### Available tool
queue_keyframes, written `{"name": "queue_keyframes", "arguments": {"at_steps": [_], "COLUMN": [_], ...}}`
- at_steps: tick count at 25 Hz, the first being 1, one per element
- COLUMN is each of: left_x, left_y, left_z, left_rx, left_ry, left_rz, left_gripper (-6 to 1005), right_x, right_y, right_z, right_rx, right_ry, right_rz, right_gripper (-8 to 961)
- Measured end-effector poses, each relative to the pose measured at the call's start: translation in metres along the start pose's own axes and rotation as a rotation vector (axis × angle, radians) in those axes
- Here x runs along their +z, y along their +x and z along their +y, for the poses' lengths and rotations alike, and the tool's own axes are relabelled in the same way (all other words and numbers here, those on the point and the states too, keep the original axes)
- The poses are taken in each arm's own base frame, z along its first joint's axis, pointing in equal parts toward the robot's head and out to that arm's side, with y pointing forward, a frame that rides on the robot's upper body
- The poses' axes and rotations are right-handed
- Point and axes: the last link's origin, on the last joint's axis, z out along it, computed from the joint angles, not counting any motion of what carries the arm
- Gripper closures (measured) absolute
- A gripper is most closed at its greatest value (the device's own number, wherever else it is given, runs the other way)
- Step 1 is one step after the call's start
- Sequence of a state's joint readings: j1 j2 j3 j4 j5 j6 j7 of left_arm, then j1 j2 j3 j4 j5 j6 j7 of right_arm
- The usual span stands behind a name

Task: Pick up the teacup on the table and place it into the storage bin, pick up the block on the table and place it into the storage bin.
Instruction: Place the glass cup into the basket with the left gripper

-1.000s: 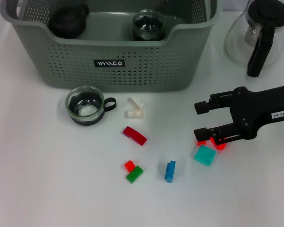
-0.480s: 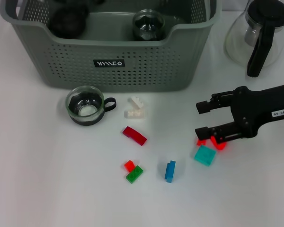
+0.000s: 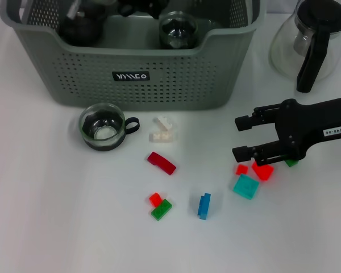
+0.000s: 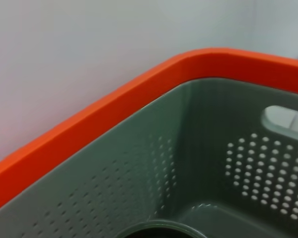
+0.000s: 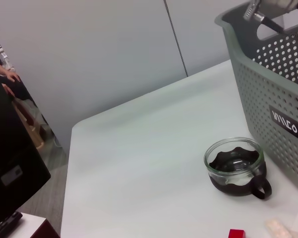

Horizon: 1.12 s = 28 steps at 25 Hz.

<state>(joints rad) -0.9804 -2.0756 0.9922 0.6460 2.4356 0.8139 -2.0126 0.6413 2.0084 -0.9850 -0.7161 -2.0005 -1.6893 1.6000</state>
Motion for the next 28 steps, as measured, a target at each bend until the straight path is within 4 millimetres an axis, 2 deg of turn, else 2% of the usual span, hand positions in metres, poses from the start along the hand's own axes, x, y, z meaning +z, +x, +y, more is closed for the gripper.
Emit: {"name": "queue_keyframes", "arguments": {"at_steps": [14,22,28], "left_x": [0.007,0.009,0.002], "left_y": [0.002,0.001,0.004], "left_z": [0.014,0.012,0.000], "left_rx": [0.037,0.036,0.027], "left_ry": [-0.018,0.021,0.057], "left_rz": [-0.009,0.012,0.031], "left_gripper": [892,884,631], "right_x": [0.000,0.000,0.000], "right_y": [0.000,0.000,-0.001], "right_z": [0.000,0.000,-0.001], "right_rx": [0.000,0.000,-0.002], "right_ry": [0.003,0.003,0.003], "right_rz": [-0.001,-0.001,-0.001], "right_gripper": [158,158,158]}}
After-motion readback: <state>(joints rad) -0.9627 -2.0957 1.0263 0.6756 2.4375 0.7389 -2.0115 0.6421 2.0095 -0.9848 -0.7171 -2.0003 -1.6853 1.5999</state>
